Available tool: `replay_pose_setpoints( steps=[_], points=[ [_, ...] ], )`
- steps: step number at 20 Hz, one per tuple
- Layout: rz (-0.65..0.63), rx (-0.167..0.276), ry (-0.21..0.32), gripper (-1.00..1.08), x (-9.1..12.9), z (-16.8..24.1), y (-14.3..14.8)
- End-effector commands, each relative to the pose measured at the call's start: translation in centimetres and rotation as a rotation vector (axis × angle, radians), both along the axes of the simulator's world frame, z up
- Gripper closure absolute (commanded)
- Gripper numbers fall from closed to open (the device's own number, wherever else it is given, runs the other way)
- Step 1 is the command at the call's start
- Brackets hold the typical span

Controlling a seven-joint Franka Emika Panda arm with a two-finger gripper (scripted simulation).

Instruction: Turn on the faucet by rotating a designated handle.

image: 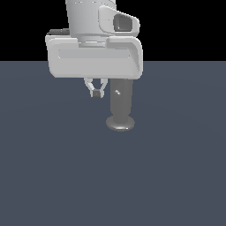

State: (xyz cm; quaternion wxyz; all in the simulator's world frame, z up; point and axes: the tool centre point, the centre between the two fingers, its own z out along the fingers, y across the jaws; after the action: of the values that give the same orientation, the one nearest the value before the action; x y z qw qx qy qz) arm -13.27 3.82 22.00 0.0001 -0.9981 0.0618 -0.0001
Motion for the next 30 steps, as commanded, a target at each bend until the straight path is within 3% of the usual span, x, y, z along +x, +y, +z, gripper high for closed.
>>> replay_pose_setpoints(
  steps=[1, 30],
  points=[
    [-0.001, 0.000, 0.000, 1.08, 0.0, 0.0, -1.0],
    [-0.001, 0.000, 0.000, 1.08, 0.7, 0.0, -16.3]
  ],
)
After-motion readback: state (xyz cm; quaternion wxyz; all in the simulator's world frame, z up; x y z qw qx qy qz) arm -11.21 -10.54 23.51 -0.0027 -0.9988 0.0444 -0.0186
